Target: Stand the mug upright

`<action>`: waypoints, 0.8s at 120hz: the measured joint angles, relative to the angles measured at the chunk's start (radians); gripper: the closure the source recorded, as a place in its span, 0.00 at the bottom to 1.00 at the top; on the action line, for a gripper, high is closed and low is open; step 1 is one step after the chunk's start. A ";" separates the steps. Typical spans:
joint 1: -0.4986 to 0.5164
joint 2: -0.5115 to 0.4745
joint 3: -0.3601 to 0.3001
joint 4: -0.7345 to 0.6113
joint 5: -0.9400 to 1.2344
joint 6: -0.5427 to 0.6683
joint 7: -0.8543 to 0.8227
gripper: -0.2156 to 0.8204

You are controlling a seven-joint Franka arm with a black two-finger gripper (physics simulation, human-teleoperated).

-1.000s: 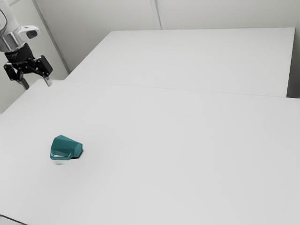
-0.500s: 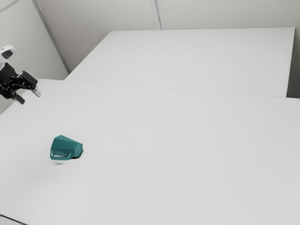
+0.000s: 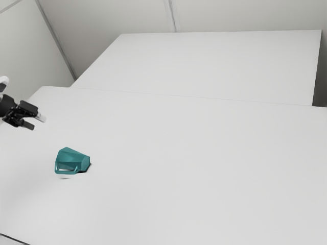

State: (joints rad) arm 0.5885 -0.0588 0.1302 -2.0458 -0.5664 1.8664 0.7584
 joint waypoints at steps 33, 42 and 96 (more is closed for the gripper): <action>0.022 0.058 0.000 -0.057 -0.088 0.029 0.145 0.21; 0.026 0.065 0.000 -0.075 -0.109 0.029 0.162 0.21; 0.042 0.164 0.000 -0.089 -0.154 0.044 0.231 0.21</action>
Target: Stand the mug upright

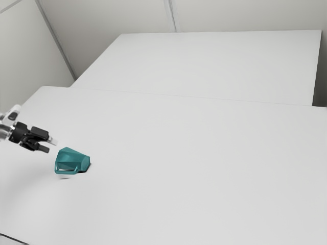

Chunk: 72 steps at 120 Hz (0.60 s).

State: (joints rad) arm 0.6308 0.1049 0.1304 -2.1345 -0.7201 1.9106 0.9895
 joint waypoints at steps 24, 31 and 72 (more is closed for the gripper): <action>0.007 0.045 0.000 0.000 -0.053 0.009 0.029 0.21; 0.010 0.053 0.000 0.000 -0.073 0.008 0.040 0.21; 0.026 0.094 0.000 0.000 -0.149 -0.028 0.116 0.21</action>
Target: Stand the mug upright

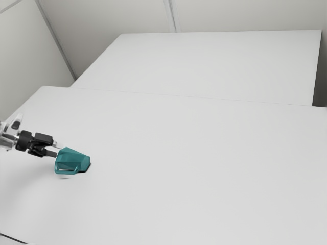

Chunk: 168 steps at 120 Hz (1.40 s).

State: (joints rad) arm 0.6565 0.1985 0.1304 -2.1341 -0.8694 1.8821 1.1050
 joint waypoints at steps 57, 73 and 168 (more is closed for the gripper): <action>-0.001 0.034 -0.004 0.000 -0.010 -0.087 -0.030 0.21; -0.002 0.035 -0.009 0.000 -0.011 -0.094 -0.041 0.21; -0.003 0.031 -0.034 0.000 -0.016 -0.100 -0.078 0.78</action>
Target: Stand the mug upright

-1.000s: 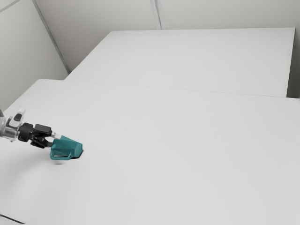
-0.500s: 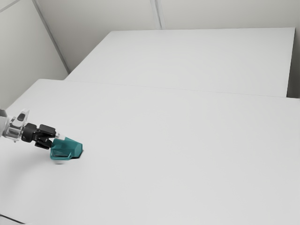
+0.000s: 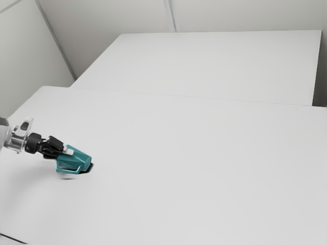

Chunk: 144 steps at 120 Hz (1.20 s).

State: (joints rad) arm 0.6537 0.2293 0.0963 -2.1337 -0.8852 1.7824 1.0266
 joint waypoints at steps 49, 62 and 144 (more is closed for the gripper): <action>-0.048 -0.062 -0.031 0.006 0.033 0.018 -0.015 0.93; -0.089 -0.105 -0.032 0.006 0.072 0.031 -0.025 0.95; -0.358 -0.260 -0.062 0.008 0.550 0.184 -0.239 0.97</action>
State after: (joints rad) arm 0.2957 -0.0304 0.0339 -2.1255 -0.3354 1.9668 0.7874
